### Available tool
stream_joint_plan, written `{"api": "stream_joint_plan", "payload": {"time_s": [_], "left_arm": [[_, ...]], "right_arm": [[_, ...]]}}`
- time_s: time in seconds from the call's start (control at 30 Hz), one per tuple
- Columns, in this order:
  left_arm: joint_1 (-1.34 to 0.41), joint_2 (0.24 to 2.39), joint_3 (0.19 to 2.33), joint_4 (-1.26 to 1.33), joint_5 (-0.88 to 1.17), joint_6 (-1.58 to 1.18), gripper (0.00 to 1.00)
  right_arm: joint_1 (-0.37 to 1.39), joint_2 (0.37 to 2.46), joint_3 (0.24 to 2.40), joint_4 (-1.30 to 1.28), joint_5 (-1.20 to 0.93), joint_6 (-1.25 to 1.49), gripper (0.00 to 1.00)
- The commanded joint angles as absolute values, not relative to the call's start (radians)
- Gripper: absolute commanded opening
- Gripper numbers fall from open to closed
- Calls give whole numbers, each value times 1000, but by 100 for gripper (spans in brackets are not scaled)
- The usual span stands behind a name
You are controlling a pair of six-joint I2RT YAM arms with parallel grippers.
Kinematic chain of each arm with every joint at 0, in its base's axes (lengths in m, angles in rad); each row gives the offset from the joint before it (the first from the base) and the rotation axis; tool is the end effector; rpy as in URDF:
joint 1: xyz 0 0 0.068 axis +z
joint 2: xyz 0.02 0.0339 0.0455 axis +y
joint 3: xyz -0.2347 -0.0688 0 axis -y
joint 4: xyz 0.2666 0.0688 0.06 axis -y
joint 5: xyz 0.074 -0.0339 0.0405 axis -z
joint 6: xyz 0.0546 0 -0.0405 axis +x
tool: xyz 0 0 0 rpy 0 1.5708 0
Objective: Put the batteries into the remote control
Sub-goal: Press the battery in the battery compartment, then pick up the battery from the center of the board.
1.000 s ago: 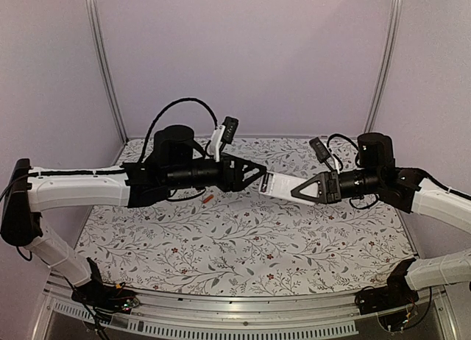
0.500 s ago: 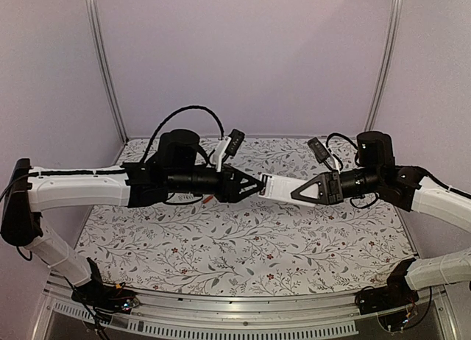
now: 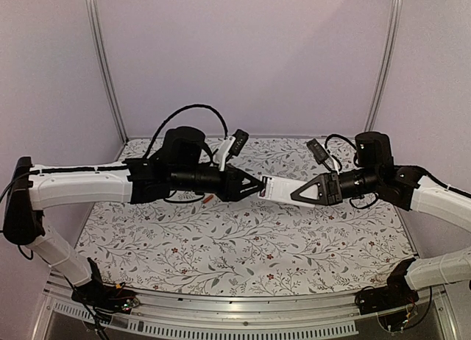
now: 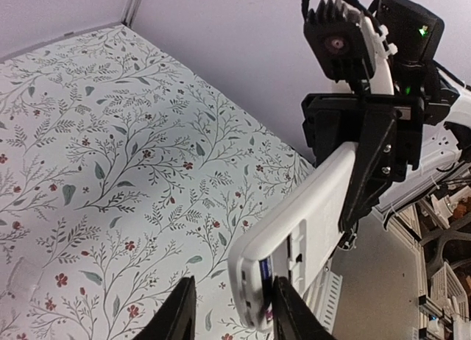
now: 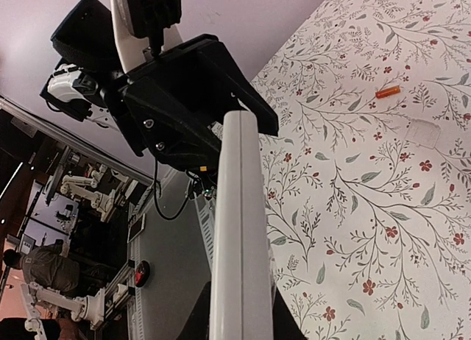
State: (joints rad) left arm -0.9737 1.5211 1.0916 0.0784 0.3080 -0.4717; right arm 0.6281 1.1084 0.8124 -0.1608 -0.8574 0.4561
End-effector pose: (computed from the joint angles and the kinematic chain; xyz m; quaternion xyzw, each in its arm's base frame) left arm 0.2079 -0.3352 0.2481 0.2863 0.7628 -0.4686 0.3413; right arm 0.2074 0.2016 0.2548 -0.2853 0.7503 0.5503 0.2298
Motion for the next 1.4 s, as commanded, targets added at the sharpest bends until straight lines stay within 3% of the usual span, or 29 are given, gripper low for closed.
{"api": "stream_joint_plan", "payload": {"time_s": [0.0,0.17,0.37,0.47,0.6,0.9,1.37], "left_arm": [[-967,1538,1137,-82,213,-406,37],[-913,1502,1133,-136,242,-361,66],[-776,1447,1125,-242,219,-291,75],[-712,1482,1149,-348,104,-267,73],[-651,1581,1215,-479,-24,-228,62],[-629,1836,1368,-616,-34,-104,46],[-631,2116,1561,-700,-51,-43,41]], "right_arm": [[634,1106,839,-153,-878,439,0],[626,1111,835,-185,-831,433,0],[584,1126,813,-221,-777,438,0],[571,1136,801,-228,-766,441,0],[560,1147,786,-227,-758,448,0],[552,1191,772,-228,-764,442,0],[548,1231,782,-227,-783,430,0]]}}
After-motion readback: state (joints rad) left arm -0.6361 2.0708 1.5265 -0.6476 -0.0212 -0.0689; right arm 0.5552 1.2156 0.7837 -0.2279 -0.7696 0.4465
